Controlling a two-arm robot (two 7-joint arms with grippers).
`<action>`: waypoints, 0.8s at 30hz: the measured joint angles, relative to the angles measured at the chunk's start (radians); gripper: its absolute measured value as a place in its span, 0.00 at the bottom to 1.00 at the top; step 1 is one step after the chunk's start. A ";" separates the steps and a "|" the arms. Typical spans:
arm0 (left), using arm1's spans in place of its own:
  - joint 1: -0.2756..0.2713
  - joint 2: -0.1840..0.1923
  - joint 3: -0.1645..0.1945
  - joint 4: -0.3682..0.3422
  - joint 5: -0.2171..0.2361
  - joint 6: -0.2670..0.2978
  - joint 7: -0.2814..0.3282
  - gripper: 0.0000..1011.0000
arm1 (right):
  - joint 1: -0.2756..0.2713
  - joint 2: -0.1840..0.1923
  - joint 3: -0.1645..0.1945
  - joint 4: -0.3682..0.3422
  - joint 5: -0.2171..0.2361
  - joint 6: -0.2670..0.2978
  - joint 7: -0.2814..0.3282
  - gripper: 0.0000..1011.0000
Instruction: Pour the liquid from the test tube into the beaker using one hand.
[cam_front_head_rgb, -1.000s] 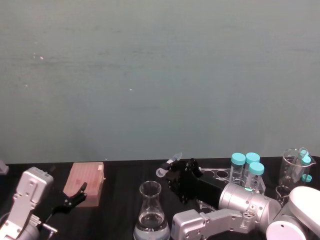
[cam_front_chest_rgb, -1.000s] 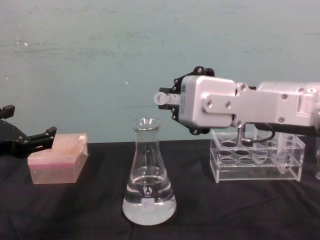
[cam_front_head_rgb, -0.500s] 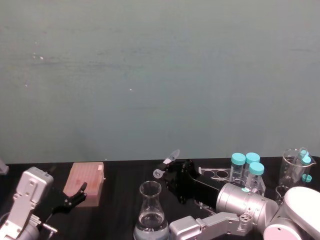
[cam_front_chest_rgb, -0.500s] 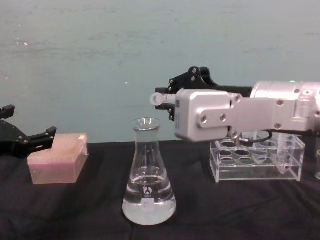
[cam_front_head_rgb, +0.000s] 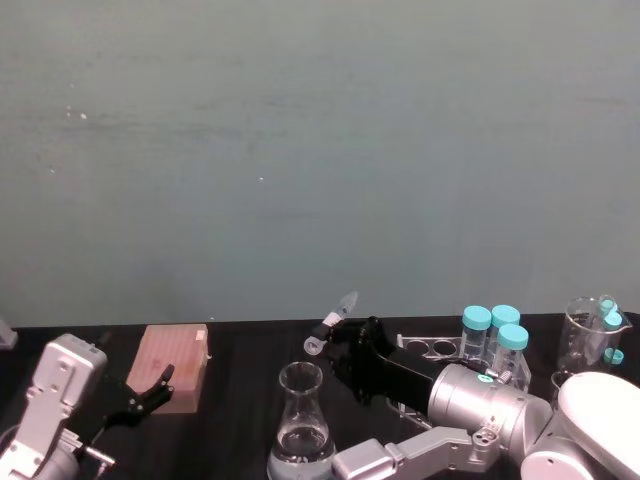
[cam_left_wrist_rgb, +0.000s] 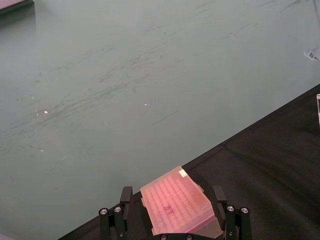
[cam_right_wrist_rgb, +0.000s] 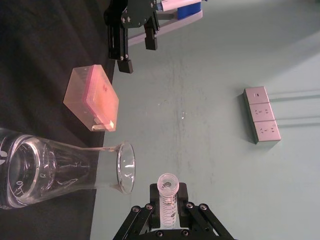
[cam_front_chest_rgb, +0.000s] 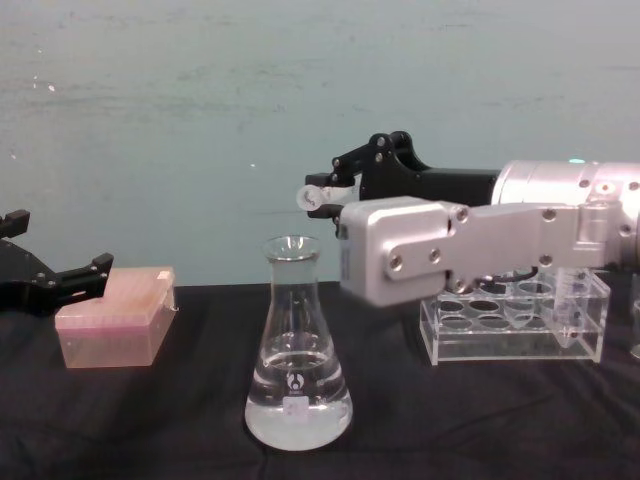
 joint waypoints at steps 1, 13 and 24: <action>0.000 0.000 0.000 0.000 0.000 0.000 0.000 0.99 | 0.001 0.000 -0.002 0.001 -0.004 0.001 -0.003 0.19; 0.000 0.000 0.000 0.000 0.000 0.000 0.000 0.99 | 0.019 0.003 -0.028 0.013 -0.051 0.008 -0.034 0.19; 0.000 0.000 0.000 0.000 0.000 0.000 0.000 0.99 | 0.036 0.004 -0.052 0.026 -0.086 0.007 -0.062 0.19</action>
